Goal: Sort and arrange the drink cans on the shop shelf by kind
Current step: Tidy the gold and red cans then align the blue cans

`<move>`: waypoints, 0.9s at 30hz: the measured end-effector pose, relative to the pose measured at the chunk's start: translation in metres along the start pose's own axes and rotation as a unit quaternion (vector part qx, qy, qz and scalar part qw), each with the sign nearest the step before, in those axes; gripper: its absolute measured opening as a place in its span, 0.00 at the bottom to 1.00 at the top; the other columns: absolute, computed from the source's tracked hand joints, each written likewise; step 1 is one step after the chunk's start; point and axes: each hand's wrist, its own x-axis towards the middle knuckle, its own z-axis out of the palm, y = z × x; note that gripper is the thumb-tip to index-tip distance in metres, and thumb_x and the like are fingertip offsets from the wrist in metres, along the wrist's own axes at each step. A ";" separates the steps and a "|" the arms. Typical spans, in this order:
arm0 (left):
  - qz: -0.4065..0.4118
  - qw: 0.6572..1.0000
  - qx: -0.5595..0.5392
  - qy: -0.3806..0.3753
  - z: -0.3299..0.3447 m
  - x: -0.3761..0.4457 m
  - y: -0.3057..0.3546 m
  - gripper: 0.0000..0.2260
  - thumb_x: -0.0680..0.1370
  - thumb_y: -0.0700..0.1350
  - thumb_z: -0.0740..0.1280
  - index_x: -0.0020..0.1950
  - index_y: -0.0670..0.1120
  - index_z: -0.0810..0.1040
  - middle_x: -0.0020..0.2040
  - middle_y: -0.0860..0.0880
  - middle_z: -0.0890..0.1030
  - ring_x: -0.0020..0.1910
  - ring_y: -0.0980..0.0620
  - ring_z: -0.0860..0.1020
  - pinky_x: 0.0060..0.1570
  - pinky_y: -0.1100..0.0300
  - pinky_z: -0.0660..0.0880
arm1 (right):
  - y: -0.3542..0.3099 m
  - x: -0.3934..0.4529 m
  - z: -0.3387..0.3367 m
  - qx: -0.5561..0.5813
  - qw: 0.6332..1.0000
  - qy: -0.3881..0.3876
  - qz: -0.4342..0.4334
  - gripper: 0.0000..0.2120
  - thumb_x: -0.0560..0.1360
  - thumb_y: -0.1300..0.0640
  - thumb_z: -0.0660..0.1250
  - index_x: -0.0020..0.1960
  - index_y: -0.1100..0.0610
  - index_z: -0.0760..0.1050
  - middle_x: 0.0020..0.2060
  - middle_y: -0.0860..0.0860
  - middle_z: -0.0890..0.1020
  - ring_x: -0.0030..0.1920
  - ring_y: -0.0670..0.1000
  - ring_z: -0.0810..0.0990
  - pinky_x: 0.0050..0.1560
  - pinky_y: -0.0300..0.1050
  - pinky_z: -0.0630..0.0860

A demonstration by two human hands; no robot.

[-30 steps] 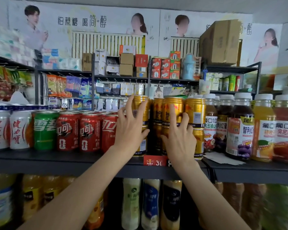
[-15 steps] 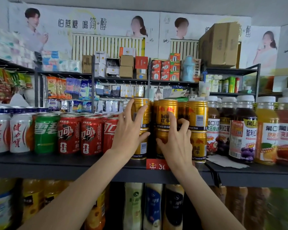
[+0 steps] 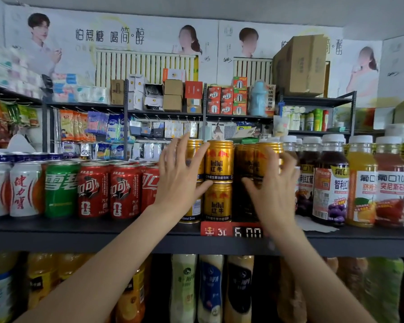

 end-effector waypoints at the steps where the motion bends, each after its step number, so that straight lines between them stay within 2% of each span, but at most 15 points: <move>1: 0.026 1.000 0.011 -0.007 -0.003 0.005 0.004 0.40 0.72 0.61 0.66 0.76 0.54 0.47 0.76 0.40 0.48 0.74 0.39 0.48 0.69 0.45 0.42 | 0.011 0.006 -0.007 0.002 1.000 -0.001 0.028 0.35 0.70 0.55 0.72 0.72 0.54 0.58 0.66 0.61 0.62 0.64 0.61 0.64 0.62 0.54 0.67; 4: 0.060 0.996 0.042 -0.057 -0.004 0.017 0.016 0.46 0.72 0.64 0.65 0.74 0.56 0.34 0.75 0.43 0.36 0.74 0.42 0.38 0.67 0.46 0.32 | 0.034 0.012 -0.013 0.067 0.988 -0.079 0.114 0.40 0.70 0.54 0.73 0.73 0.51 0.52 0.66 0.60 0.64 0.62 0.62 0.68 0.59 0.55 0.68; 6: 0.064 0.992 0.061 -0.085 0.000 0.023 0.019 0.48 0.70 0.65 0.64 0.73 0.54 0.32 0.75 0.43 0.35 0.74 0.44 0.36 0.68 0.44 0.31 | 0.039 0.009 -0.008 0.098 0.976 -0.132 0.140 0.40 0.71 0.52 0.72 0.74 0.52 0.51 0.66 0.58 0.69 0.62 0.61 0.71 0.59 0.56 0.69; 10: 0.066 0.992 0.057 -0.097 0.002 0.027 0.017 0.48 0.69 0.68 0.64 0.75 0.52 0.35 0.76 0.45 0.44 0.75 0.47 0.44 0.67 0.46 0.30 | 0.044 0.011 -0.004 0.135 0.970 -0.143 0.141 0.38 0.70 0.52 0.73 0.72 0.53 0.54 0.62 0.55 0.76 0.61 0.58 0.75 0.60 0.56 0.71; 12: 0.068 0.992 0.055 -0.093 0.000 0.027 0.017 0.48 0.69 0.68 0.64 0.75 0.52 0.36 0.76 0.46 0.45 0.75 0.48 0.46 0.66 0.47 0.30 | 0.043 0.010 -0.003 0.148 0.970 -0.144 0.126 0.38 0.70 0.53 0.73 0.72 0.54 0.55 0.60 0.54 0.77 0.59 0.56 0.76 0.59 0.52 0.72; 14: 0.066 0.993 0.046 -0.090 0.000 0.027 0.018 0.49 0.68 0.68 0.64 0.75 0.52 0.37 0.76 0.46 0.46 0.75 0.48 0.46 0.66 0.48 0.29 | 0.038 0.007 -0.001 0.155 0.972 -0.144 0.105 0.38 0.70 0.53 0.73 0.71 0.55 0.56 0.60 0.53 0.77 0.59 0.55 0.76 0.57 0.48 0.71; 24: 0.049 0.997 0.011 -0.062 0.005 0.026 0.025 0.47 0.68 0.67 0.66 0.76 0.52 0.42 0.76 0.46 0.49 0.75 0.48 0.49 0.68 0.51 0.31 | 0.020 0.004 0.006 0.177 0.970 -0.150 0.078 0.39 0.69 0.53 0.73 0.72 0.57 0.55 0.62 0.52 0.74 0.61 0.54 0.74 0.60 0.48 0.72; 27: 0.039 0.998 0.010 -0.049 0.005 0.026 0.029 0.46 0.69 0.66 0.65 0.76 0.52 0.43 0.76 0.45 0.51 0.75 0.47 0.50 0.68 0.52 0.31 | 0.023 0.008 0.005 0.179 0.966 -0.173 0.076 0.40 0.69 0.51 0.73 0.72 0.56 0.55 0.62 0.52 0.74 0.61 0.53 0.74 0.61 0.49 0.72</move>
